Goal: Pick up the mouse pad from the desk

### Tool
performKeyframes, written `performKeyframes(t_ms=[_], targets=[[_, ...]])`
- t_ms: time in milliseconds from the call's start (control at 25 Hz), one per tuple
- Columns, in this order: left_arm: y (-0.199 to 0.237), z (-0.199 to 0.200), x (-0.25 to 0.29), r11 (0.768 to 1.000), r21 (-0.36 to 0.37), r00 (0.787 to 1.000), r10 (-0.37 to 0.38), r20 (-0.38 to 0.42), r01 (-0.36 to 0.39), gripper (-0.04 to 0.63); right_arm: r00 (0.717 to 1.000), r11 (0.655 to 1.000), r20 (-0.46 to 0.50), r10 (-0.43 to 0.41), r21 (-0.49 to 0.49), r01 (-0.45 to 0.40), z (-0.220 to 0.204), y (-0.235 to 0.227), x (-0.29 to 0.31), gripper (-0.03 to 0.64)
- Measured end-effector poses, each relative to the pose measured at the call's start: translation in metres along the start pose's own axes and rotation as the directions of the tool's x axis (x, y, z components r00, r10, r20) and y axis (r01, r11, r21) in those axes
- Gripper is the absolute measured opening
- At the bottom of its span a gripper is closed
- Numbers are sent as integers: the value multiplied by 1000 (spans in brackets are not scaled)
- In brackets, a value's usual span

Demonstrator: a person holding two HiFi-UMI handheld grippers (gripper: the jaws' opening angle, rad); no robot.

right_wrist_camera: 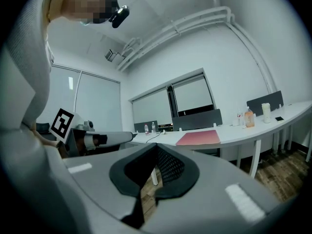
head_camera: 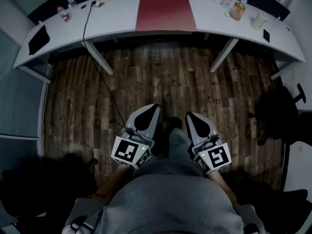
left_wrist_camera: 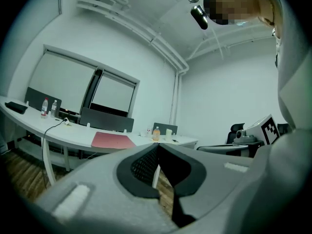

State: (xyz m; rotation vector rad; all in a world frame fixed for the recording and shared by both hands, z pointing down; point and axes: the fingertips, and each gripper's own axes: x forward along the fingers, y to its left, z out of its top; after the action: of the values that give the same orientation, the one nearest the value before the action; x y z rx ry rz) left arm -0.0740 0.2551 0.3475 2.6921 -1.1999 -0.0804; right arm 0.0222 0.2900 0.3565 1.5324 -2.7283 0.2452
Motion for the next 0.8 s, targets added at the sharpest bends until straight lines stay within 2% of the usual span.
performKeyframes(t_ms=[200,560,800], targets=[[16,5,31,999,22,1000,24,2,-24,0,1000,998,-21,22,53,-21,-5,-29,26,2],[59,32,106,995,50,996,81,28,-83,0,997,997,28,67,36,-68,32,-96,91,2],[80,49,152,992,49,992,110,67,-113,0,994,994,27,103,28,-104,50,-131,125,2]])
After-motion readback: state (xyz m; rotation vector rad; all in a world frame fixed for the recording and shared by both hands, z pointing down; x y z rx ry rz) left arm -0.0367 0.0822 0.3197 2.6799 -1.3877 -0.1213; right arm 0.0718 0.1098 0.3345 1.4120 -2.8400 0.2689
